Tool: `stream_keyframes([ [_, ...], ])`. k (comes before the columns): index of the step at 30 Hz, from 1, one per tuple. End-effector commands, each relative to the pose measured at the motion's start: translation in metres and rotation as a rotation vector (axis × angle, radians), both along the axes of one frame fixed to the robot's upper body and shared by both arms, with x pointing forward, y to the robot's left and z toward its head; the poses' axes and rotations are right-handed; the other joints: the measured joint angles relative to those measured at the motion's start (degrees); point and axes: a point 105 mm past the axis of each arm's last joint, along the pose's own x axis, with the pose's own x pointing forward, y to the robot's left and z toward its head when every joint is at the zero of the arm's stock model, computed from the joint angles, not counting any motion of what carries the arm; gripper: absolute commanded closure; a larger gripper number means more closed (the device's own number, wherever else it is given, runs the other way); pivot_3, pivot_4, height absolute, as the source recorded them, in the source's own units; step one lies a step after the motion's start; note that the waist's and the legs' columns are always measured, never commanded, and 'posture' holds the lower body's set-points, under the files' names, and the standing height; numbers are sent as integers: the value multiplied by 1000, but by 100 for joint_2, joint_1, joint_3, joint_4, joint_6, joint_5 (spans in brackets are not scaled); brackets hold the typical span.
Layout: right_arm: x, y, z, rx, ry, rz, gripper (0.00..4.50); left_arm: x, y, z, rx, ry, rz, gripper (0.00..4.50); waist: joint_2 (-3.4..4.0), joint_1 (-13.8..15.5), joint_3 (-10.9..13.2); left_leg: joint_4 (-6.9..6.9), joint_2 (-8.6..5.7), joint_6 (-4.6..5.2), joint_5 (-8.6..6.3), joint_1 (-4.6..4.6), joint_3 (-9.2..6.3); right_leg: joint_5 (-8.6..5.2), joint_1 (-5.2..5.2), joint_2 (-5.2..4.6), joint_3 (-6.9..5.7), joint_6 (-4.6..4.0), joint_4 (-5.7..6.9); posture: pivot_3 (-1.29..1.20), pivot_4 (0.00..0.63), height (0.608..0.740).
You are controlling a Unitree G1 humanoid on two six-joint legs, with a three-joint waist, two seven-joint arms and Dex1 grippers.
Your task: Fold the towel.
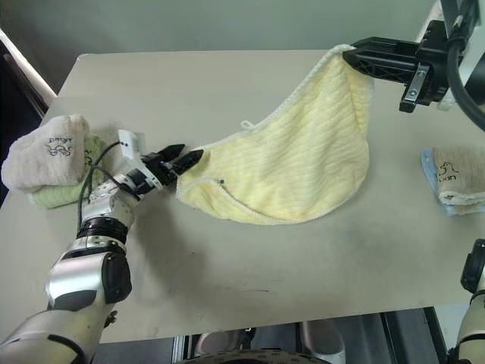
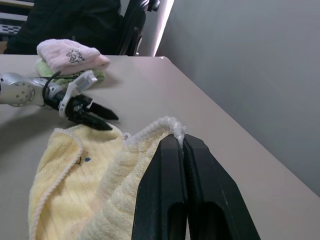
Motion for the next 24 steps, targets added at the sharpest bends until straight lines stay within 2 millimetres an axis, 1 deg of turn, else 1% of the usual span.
stream_keyframes([
  [1, -11, 1, 14, -10, -65, 7, 4463, 2, -6, -3, 56, 46, -42, 0, 0, 14, 0, -1, 0, 1, 0, 1, -1, 3, 1, 0, 0, 8, 1, 0, 150, 740],
  [3, -11, 0, 14, -12, -64, 0, 4463, 1, -8, -6, 59, 69, -51, 0, 0, 23, 0, -1, -1, 4, 1, 1, -1, 4, 1, 0, 0, 10, 2, 0, 150, 740],
  [8, -12, -2, 13, -9, -58, -4, 4463, 1, -17, 3, -70, 95, -114, 0, 0, 33, 0, 2, -9, 13, 5, 0, 0, 0, 3, -7, 2, 9, 0, 0, 150, 740],
  [13, -12, -1, 12, -10, -56, -3, 4463, -5, -24, 8, -160, 148, -197, 0, 0, 43, 0, 2, -14, 16, 8, -4, 1, -2, 2, -11, 3, 13, -2, 0, 150, 740],
  [17, -12, -2, 13, -10, -55, -5, 4463, -6, -22, 15, -217, 172, -218, 0, 0, 44, 0, 1, -14, 16, 8, -6, 1, 0, 2, -13, 3, 25, -3, 0, 150, 740],
  [24, -11, -4, 11, -15, -52, -18, 4463, -3, -18, 15, -225, 200, -181, 0, 0, 44, 0, 1, -14, 14, 9, -7, 3, 2, 1, -15, 3, 44, -5, 0, 150, 740],
])
